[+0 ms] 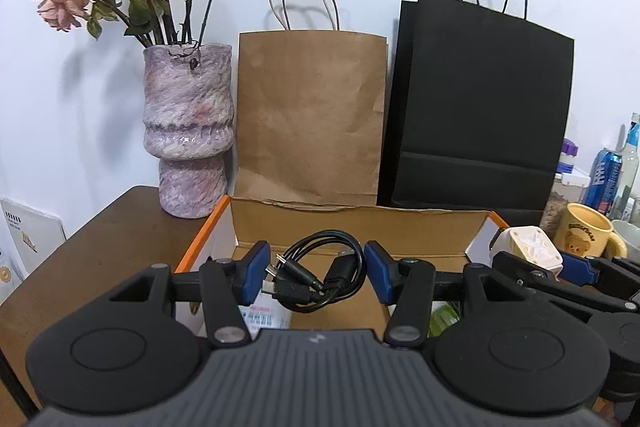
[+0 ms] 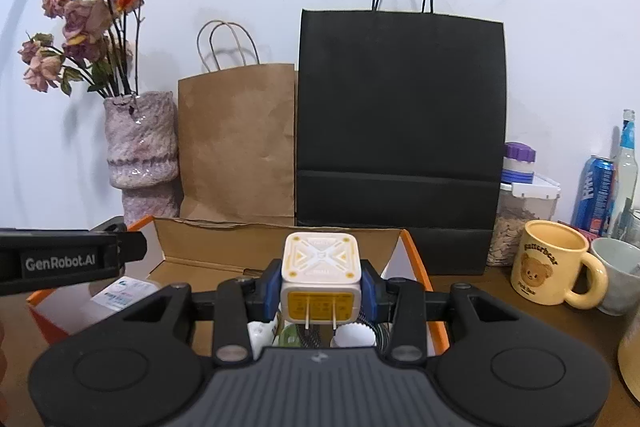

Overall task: Organize rigid objects
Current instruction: 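Carry the plug adapter and black cable over the red box with both tools, then open the left tool dropping the cable while the right tool releases the adapter into the box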

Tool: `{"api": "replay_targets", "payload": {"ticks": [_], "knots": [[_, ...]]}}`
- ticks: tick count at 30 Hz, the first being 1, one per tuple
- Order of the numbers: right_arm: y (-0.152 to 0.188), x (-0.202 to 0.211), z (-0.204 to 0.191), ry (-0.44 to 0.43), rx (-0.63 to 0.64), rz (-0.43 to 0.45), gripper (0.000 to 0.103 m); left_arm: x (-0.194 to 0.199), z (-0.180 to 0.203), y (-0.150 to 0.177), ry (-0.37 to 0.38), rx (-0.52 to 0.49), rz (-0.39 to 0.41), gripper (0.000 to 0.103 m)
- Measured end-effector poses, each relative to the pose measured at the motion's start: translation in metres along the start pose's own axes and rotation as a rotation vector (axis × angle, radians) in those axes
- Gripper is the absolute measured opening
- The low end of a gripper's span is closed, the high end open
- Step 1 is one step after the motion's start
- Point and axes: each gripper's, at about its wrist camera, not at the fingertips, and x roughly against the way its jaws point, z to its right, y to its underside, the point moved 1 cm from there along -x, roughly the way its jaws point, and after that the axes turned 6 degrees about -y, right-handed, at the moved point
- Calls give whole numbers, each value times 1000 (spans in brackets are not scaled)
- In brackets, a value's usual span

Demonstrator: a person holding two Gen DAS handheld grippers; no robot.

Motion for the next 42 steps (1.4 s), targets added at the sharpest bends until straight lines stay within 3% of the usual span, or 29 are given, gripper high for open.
{"api": "replay_targets", "payload": {"ticks": [15, 18, 20, 22, 24, 25, 27, 42], "knots": [[5, -36, 6, -9, 28, -75, 38, -31, -4, -2, -23, -26, -25, 54], [5, -32, 5, -7, 36, -60, 39, -31, -3, -1, -31, -29, -33, 60], [3, -29, 6, -10, 37, -56, 55, -33, -4, -1, -39, -32, -35, 77], [3, -27, 6, -12, 38, -50, 77, -34, -5, -1, -57, -34, -34, 92], [3, -27, 6, -15, 42, -52, 85, -35, -7, 0, -65, -29, -37, 101], [3, -27, 6, -15, 40, -51, 94, -36, -10, 0, -68, -21, -38, 103], [3, -27, 6, -14, 37, -48, 103, -37, -13, 0, -69, -10, -43, 103], [4, -29, 7, -8, 32, -60, 103, -39, -21, 0, -81, 15, -51, 103]]}}
